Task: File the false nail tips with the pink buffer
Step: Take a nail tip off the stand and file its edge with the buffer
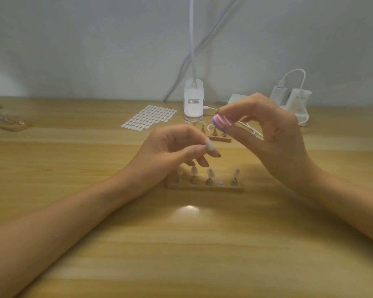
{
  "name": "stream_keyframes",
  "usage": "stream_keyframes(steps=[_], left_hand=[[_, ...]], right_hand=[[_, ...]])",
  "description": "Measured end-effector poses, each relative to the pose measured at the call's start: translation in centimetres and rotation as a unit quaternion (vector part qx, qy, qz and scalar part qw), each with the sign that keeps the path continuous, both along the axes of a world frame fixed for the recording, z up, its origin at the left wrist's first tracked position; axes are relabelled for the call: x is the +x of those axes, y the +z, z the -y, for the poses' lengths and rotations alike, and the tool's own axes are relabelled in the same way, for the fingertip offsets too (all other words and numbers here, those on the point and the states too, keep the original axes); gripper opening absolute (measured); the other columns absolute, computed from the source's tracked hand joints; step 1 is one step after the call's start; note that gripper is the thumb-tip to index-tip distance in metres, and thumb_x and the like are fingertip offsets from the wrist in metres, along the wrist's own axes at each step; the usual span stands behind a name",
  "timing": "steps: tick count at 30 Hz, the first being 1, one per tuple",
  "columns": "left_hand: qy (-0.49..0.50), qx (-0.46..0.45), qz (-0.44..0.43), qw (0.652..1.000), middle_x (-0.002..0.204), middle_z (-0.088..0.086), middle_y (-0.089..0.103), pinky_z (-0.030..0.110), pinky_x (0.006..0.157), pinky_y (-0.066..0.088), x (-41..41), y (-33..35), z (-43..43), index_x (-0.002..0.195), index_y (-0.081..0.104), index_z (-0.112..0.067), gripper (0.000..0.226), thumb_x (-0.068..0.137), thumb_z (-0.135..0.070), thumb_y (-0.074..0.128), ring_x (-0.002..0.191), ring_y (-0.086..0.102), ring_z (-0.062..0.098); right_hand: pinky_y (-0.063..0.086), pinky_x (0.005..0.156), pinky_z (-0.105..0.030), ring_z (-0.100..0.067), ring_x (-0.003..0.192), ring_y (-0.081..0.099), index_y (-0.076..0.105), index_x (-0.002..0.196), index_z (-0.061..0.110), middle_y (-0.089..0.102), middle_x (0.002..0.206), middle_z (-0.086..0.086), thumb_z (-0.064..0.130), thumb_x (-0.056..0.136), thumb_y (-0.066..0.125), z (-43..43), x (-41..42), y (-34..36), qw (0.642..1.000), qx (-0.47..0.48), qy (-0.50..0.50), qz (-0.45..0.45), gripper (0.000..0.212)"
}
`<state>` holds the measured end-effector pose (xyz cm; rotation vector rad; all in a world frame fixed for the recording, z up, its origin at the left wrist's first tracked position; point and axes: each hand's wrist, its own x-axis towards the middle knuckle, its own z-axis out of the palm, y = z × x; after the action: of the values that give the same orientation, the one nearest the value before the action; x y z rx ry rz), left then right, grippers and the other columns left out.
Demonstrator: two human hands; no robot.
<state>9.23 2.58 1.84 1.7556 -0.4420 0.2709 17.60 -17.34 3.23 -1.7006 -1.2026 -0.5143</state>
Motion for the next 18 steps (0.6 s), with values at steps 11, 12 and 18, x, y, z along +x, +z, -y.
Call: stream_keyframes(steps=[11,12,18], left_hand=[[0.006,-0.023,0.013,1.000,0.081,-0.003,0.078,0.014,0.066,0.053,0.0,0.0,0.4,0.091,0.072,-0.011,0.009,0.087,-0.014,0.065,0.068,0.072,0.007],[0.007,-0.021,0.017,1.000,0.081,-0.005,0.078,0.013,0.066,0.053,0.0,0.0,0.4,0.092,0.073,-0.012,0.009,0.087,-0.016,0.065,0.070,0.072,0.005],[0.046,-0.005,0.017,0.999,0.082,-0.005,0.078,0.013,0.070,0.050,0.2,-0.2,0.1,0.088,0.074,-0.021,0.006,0.086,-0.022,0.068,0.078,0.072,0.006]], right_hand=[[0.051,0.080,-0.032,-0.015,0.089,0.062,0.071,0.107,0.017,0.067,0.094,-0.007,0.015,0.092,0.072,0.0,-0.4,0.0,0.996,-0.040,0.033,0.066,0.015],[0.051,0.080,-0.032,-0.018,0.088,0.062,0.071,0.108,0.016,0.066,0.093,-0.008,0.015,0.092,0.073,-0.2,-0.7,0.0,0.993,-0.051,0.048,0.091,0.016],[0.051,0.081,-0.031,-0.016,0.085,0.062,0.074,0.105,0.012,0.065,0.091,-0.010,0.011,0.090,0.074,0.4,0.2,0.4,0.996,-0.063,-0.025,0.060,0.015]])
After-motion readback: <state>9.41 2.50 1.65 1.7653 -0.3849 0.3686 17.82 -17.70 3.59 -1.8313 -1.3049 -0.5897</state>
